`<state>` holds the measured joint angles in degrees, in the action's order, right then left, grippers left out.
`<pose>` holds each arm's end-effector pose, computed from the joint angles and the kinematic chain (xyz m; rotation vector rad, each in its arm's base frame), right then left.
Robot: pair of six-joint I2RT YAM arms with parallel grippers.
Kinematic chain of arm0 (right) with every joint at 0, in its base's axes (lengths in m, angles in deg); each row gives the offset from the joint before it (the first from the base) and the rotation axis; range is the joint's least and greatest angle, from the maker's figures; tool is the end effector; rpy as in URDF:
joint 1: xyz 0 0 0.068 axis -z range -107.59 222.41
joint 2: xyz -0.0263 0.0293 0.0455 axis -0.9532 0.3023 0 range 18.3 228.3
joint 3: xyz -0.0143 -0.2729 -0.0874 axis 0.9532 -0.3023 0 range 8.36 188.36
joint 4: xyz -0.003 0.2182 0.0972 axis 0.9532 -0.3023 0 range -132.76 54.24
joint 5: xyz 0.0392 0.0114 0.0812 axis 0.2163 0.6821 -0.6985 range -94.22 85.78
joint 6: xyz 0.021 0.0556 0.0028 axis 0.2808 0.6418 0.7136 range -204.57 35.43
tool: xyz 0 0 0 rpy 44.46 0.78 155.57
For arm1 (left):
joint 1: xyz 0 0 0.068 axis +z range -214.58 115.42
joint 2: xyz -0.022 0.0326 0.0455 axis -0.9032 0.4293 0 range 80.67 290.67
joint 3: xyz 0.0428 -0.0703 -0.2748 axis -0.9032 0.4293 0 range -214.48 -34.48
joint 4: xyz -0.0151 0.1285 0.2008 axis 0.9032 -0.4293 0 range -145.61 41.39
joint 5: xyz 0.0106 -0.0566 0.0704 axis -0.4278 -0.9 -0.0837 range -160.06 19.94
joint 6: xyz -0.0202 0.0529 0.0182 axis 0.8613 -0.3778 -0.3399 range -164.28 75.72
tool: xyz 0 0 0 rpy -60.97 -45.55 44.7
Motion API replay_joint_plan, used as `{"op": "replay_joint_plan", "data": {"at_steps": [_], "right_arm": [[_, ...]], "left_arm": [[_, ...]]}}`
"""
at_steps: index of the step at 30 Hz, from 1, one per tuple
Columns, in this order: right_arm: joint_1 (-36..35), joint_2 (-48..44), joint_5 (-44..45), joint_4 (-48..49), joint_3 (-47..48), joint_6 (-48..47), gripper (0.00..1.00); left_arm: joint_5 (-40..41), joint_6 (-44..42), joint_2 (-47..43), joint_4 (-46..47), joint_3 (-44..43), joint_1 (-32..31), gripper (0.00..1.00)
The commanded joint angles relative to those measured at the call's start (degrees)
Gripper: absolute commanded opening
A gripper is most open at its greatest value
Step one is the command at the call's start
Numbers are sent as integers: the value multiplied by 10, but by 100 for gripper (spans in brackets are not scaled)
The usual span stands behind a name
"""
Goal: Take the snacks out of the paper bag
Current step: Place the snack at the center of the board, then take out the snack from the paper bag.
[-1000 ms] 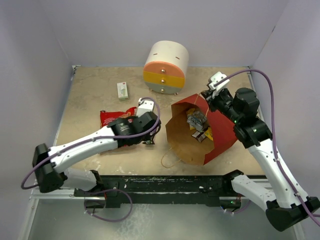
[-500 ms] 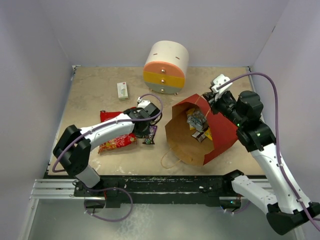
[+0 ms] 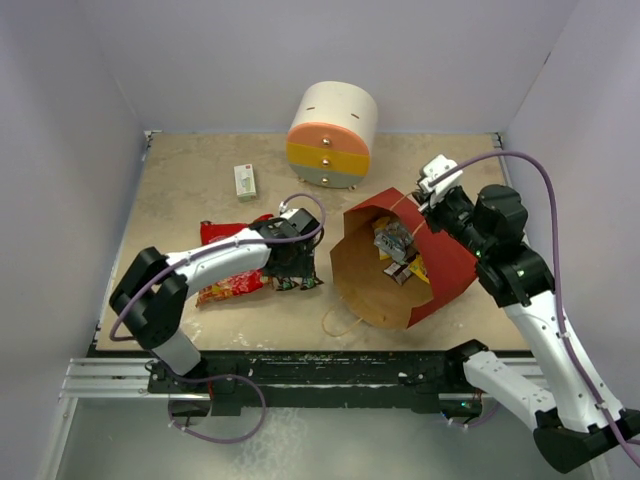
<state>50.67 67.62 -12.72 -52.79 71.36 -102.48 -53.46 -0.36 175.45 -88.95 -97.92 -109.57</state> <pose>0.1422 0.0636 0.4284 -0.6593 1.4924 0.1721 0.2204 -0.2029 0.2175 -0.0383 2.7135 -0.0238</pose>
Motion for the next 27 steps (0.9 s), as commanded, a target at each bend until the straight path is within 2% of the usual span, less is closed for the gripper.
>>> {"op": "replay_joint_plan", "data": {"at_steps": [1,4,8,12,17,20,24,27], "right_arm": [[0,1,11,-36,36,-97,0],[-1,8,8,-62,50,-167,0],[-6,-2,-16,-86,52,-267,0],[-13,-14,-66,-93,46,-299,0],[-15,-14,-157,-109,40,-252,0],[-14,-27,-184,-85,23,-177,0],[-14,-68,-216,-41,-17,-109,0],[-14,-94,-210,-11,-44,-78,0]], "left_arm": [[-30,-3,-82,11,0,4,80],[-38,-9,-116,12,-2,4,86],[-67,-21,-149,37,-6,4,88],[-121,-32,-187,106,4,4,90],[-204,-43,-241,264,78,1,86],[-230,-83,-268,360,117,-27,83],[-208,-185,-264,391,108,-100,81],[-196,-245,-222,386,88,-159,77]]}}
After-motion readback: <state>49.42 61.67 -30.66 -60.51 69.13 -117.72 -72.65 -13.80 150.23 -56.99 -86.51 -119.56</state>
